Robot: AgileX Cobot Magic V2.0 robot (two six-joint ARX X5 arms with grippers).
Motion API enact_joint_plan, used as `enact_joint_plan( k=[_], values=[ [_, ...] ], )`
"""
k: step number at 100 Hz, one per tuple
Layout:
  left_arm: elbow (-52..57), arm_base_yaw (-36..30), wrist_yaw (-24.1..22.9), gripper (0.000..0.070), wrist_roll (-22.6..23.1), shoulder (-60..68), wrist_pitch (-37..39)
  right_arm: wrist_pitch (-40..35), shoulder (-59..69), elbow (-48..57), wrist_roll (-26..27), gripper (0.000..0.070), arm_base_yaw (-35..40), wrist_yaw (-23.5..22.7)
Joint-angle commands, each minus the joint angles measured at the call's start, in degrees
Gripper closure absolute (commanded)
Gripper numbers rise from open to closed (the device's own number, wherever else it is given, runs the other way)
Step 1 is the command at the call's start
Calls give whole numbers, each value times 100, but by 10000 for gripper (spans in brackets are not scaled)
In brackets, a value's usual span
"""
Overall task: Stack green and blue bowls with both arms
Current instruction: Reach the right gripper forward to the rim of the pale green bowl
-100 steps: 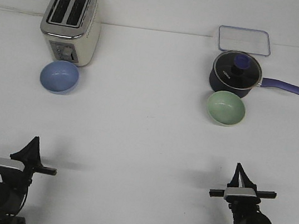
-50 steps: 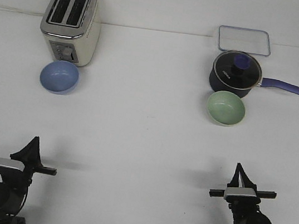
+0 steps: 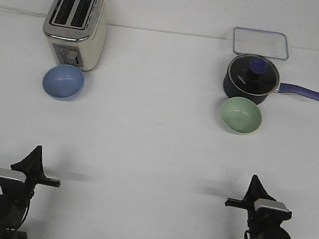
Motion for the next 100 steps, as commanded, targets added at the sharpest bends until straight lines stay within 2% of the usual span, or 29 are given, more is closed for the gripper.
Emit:
enact_joint_plan(
  k=[1, 14, 30, 35, 45, 48, 51, 77, 100],
  values=[
    [-111, -11, -7, 685, -24, -4, 52, -9, 103, 380, 728, 700, -4, 24],
    [-111, -11, -7, 685, -24, -4, 52, -426, 697, 1307, 723, 700, -4, 160],
    [-111, -11, -7, 685, -24, -4, 55, -1279, 2214, 2828, 654, 683, -4, 273],
    [-111, -11, -7, 685, -24, -4, 55, -1561, 2750, 3324, 584, 574, -4, 275],
    [-111, -11, -7, 685, -24, -4, 52, -1987, 3832, 4275, 455, 243, -4, 273],
    [-111, -11, -7, 685, -24, -4, 52, -2068, 4144, 4537, 380, 179, -4, 271],
    [-111, -11, -7, 685, -24, -4, 55, -2124, 4461, 4798, 284, 147, -4, 269],
    [-111, -11, -7, 685, -24, -4, 52, -2835, 7112, 6791, -146, 140, -247, 114],
    [-111, -11, -7, 685, -24, -4, 55, -2979, 9071, 7768, -452, 140, -610, 107]
  ],
)
